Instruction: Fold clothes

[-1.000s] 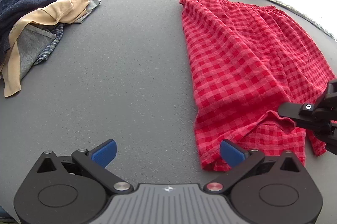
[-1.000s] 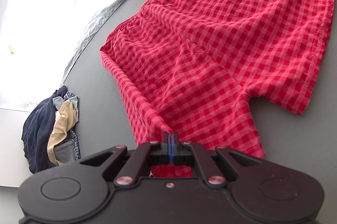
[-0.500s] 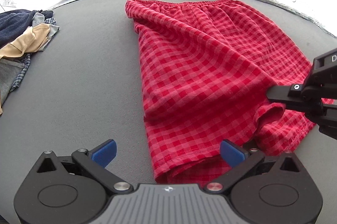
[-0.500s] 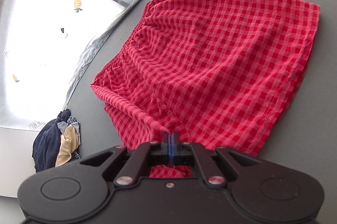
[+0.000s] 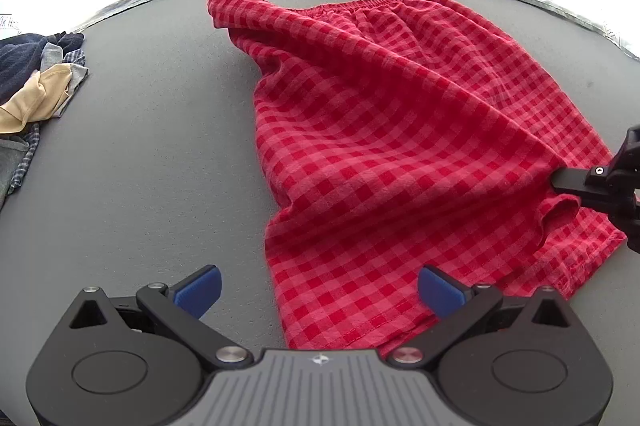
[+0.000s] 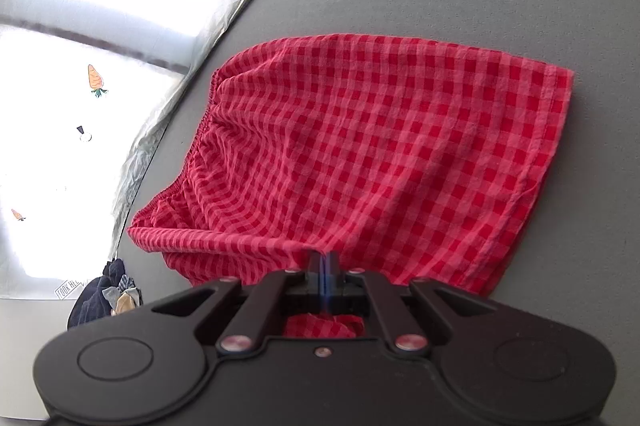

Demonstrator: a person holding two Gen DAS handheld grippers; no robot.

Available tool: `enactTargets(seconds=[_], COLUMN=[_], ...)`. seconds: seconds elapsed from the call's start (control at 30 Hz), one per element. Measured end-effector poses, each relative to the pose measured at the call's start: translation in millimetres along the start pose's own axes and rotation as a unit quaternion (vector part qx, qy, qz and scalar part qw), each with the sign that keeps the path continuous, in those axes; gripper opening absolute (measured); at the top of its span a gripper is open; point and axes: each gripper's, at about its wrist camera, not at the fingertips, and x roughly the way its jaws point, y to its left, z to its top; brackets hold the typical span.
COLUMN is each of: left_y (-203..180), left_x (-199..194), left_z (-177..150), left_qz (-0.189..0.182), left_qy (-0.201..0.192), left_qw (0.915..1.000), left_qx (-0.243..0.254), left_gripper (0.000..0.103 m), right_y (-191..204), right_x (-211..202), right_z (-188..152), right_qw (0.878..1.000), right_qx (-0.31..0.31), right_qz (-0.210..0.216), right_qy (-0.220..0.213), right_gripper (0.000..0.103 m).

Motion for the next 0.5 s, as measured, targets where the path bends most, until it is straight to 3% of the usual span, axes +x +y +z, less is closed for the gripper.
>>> enactTargets(seconds=[0.5], left_y=[-34], left_x=[2], left_z=[2], left_qz=[0.003], left_qy=[0.013], left_qw=[0.9977], left_qx=[0.066], left_gripper=[0.103], right_y=[-65], right_x=[-30], right_z=[55], right_qw=[0.991], right_qx=[0.107], right_qz=[0.010], right_qy=[-0.075], right_gripper=[0.001])
